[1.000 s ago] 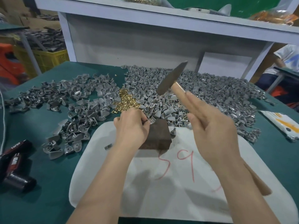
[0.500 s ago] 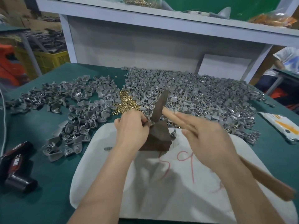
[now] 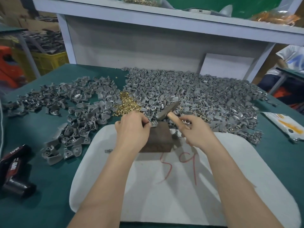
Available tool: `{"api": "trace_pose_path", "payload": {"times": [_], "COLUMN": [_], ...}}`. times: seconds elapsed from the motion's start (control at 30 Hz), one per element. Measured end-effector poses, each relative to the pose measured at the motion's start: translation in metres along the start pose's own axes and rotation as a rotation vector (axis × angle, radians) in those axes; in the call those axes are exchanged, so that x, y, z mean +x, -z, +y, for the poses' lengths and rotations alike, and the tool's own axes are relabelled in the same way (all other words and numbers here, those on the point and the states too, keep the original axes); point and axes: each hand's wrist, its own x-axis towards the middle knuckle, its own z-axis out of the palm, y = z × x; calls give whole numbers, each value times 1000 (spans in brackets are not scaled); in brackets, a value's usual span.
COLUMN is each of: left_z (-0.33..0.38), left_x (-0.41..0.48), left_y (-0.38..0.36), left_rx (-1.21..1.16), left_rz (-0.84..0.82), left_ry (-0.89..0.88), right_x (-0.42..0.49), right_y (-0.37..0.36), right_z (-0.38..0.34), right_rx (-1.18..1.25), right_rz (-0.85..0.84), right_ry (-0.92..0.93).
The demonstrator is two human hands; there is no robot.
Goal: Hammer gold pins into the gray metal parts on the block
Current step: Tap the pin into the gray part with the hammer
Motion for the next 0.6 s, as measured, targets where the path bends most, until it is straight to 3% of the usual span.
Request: {"api": "trace_pose_path", "payload": {"times": [0.13,0.23,0.3,0.4,0.6], "left_z": [0,0,0,-1,-1], "left_x": [1,2,2,2,2], "left_y": [-1,-2,-2,-3,-4], "left_rx": [5,-1,-4,-2,49], "left_rz": [-5,-4,2,15,6], "left_ry": [7,0,-2,-9,-24], "right_x": [-2,-6,-9,-10,-6], "right_y": [-1,0,-5,-21,-39], "right_z": [1,-9,-22,-34,-40], "right_rx": [-230,-133,-16,29,-3], "right_rz": [81,252,198,51,100], "right_ry": [39,231,364,388,329]}}
